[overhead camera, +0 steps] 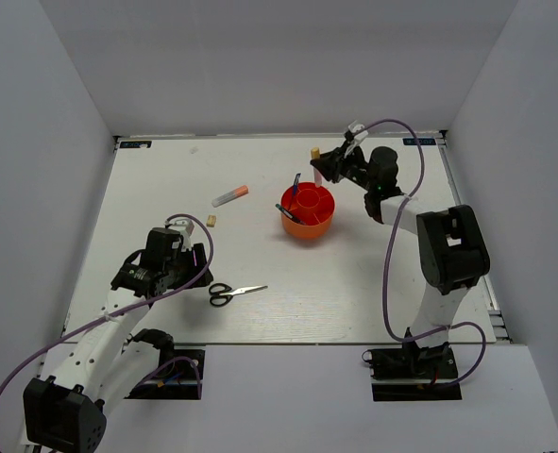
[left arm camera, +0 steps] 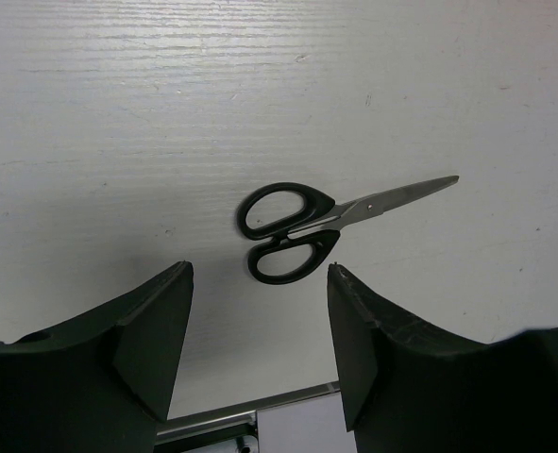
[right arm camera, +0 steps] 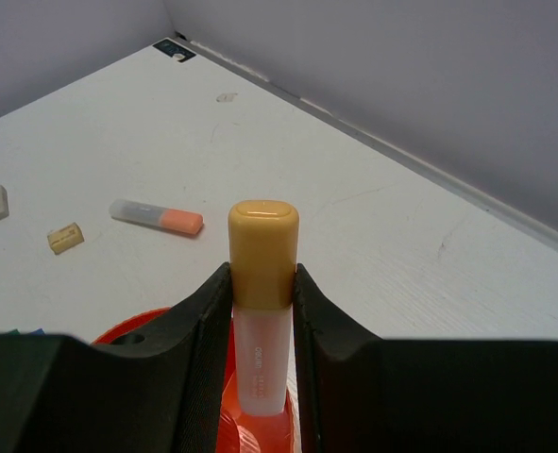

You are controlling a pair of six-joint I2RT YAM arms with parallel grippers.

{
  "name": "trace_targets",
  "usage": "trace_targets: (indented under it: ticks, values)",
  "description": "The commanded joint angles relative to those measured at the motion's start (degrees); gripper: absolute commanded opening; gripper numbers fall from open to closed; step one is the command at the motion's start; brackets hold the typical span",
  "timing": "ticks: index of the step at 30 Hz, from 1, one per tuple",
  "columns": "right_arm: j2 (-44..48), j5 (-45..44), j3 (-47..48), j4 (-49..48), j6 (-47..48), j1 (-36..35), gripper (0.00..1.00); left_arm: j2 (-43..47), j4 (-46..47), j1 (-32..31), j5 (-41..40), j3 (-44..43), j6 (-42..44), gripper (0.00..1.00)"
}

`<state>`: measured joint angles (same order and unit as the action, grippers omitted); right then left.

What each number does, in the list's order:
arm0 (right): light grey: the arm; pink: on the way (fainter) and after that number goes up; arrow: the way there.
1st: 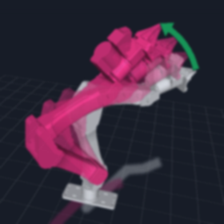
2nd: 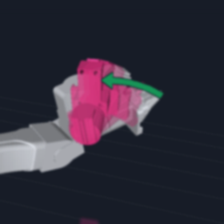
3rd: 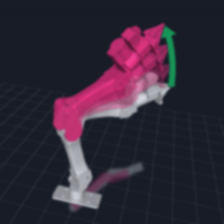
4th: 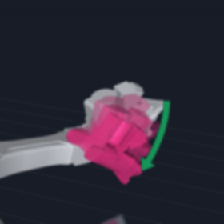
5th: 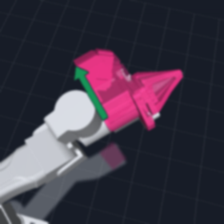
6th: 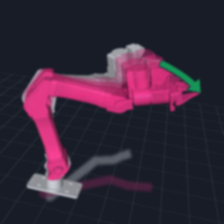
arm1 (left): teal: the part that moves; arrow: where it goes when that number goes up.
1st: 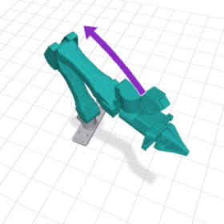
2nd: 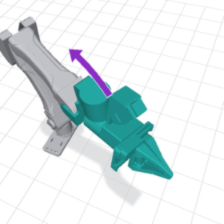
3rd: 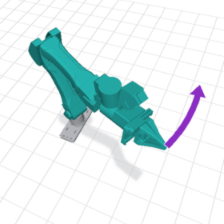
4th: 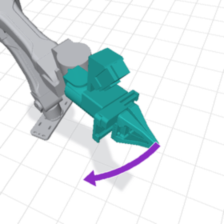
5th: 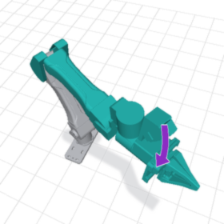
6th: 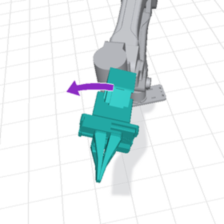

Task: Sort the stationery into containers
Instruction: Place the pen in the storage box.

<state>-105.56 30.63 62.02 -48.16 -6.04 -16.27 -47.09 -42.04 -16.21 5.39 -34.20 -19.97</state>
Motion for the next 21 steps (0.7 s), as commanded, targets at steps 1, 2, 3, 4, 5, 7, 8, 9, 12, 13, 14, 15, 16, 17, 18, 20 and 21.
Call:
trace_targets:
  ticks: [1, 2, 3, 4, 5, 7, 8, 9, 12, 13, 14, 15, 16, 17, 18, 20, 21]
  values:
    - [-0.9, 0.9, -0.1, -4.7, 0.2, -0.6, 0.00, 0.1, -0.1, 0.4, -0.2, -0.9, 0.5, 0.69]
    - [-0.9, 1.1, -0.4, -4.7, 0.1, -0.5, 0.00, 0.2, 0.0, 0.4, -0.3, -0.8, 0.5, 0.69]
    - [-1.1, 1.4, -0.5, -4.7, 0.2, -0.6, 0.00, 0.2, 0.0, 0.4, -0.2, -0.8, 0.5, 0.69]
    - [-1.1, 1.4, -1.1, -5.2, 0.4, -0.7, 0.00, 0.2, 0.1, 0.3, -0.2, -1.0, 0.5, 0.69]
    - [-1.2, 1.4, -1.4, -5.3, 0.3, -0.5, 0.00, 0.2, 0.0, 0.3, -0.1, -1.0, 0.5, 0.69]
    - [-1.6, 1.7, -1.7, -5.6, 0.3, -0.8, 0.00, 0.2, -0.1, 0.5, -0.2, -1.0, 0.6, 0.69]
    - [-1.8, 1.5, -2.1, -5.6, 0.5, -0.8, 0.00, 0.3, 0.0, 0.3, -0.2, -1.0, 0.6, 0.69]
    - [-1.8, 1.7, -2.4, -5.8, 0.5, -1.0, 0.00, 0.2, -0.1, 0.3, -0.2, -1.0, 0.7, 0.69]
    - [-1.9, 1.9, -3.3, -6.2, 0.3, -1.0, 0.00, 0.2, -0.1, 0.2, -0.1, -1.0, 0.5, 0.69]
    - [-1.9, 1.9, -3.6, -6.2, 0.5, -1.0, 0.00, 0.4, -0.1, 0.4, -0.1, -1.0, 0.5, 0.69]
    - [-1.9, 2.1, -3.7, -6.3, 0.4, -1.0, 0.00, 0.3, 0.0, 0.3, -0.3, -0.9, 0.5, 0.69]
    - [-2.0, 2.1, -4.2, -6.3, 0.6, -1.2, 0.01, 0.3, -0.1, 0.3, 0.0, -1.0, 0.6, 0.69]
    - [-1.9, 2.3, -4.4, -6.6, 0.7, -1.2, 0.06, 0.4, -0.1, 0.4, -0.2, -0.8, 0.5, 0.69]
    - [-2.0, 2.6, -4.9, -6.5, 0.8, -1.2, 0.11, 0.4, 0.0, 0.3, -0.2, -1.0, 0.6, 0.69]
    - [-2.1, 2.7, -5.2, -6.7, 0.9, -1.3, 0.23, 0.4, -0.1, 0.4, -0.3, -0.9, 0.6, 0.69]
    - [-1.8, 3.0, -5.6, -6.9, 1.0, -1.2, 0.35, 0.3, -0.1, 0.3, -0.1, -1.0, 0.5, 0.69]
    - [-1.8, 3.0, -5.7, -6.9, 1.0, -1.2, 0.40, 0.4, -0.1, 0.4, -0.2, -1.0, 0.5, 0.69]
